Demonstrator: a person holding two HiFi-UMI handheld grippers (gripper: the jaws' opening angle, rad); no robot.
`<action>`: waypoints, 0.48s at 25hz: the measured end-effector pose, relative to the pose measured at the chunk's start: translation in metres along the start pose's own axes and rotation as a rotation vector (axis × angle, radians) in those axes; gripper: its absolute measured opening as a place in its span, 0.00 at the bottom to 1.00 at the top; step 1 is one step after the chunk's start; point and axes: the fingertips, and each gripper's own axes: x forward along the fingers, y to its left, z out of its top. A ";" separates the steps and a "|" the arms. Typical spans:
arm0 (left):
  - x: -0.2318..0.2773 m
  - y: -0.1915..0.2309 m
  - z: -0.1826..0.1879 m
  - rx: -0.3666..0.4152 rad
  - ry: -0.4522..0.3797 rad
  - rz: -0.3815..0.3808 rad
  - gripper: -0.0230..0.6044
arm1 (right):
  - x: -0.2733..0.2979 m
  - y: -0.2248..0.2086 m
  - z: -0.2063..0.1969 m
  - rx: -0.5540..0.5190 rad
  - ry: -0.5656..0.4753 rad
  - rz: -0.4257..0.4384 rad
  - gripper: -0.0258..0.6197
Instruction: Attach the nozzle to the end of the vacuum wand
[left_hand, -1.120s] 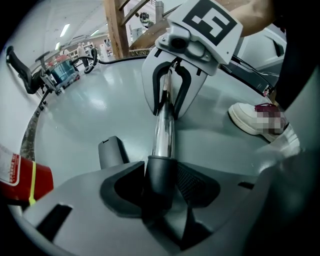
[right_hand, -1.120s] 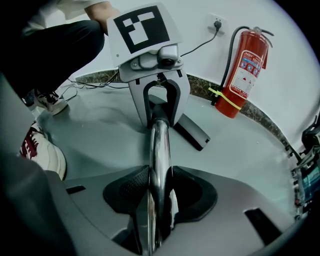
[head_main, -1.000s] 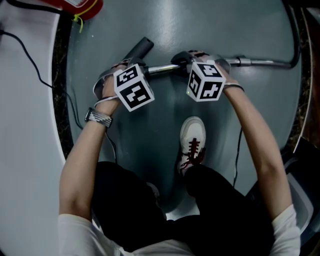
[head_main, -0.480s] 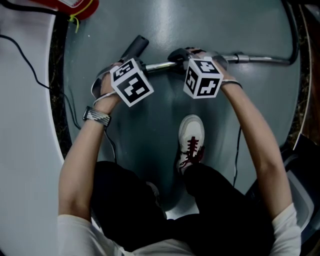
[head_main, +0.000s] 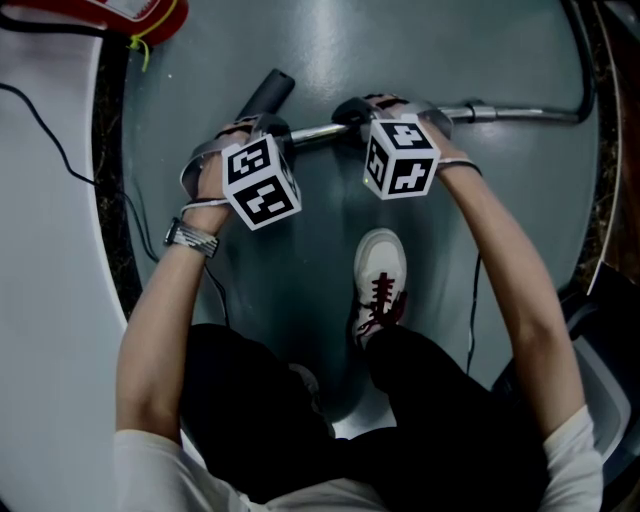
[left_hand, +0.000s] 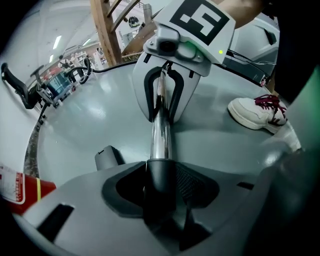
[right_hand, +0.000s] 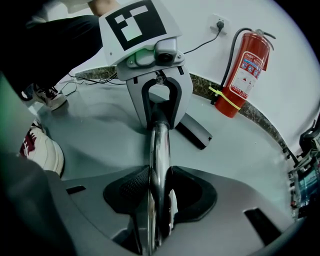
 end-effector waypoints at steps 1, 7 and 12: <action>0.000 0.001 0.002 0.006 -0.015 0.008 0.32 | -0.001 -0.001 0.000 -0.001 0.000 -0.002 0.28; -0.003 0.002 0.006 0.061 -0.063 0.032 0.32 | -0.002 -0.001 0.000 -0.015 0.005 -0.007 0.28; -0.004 0.001 0.008 0.131 -0.070 0.048 0.32 | -0.002 0.000 0.000 -0.026 0.009 -0.005 0.28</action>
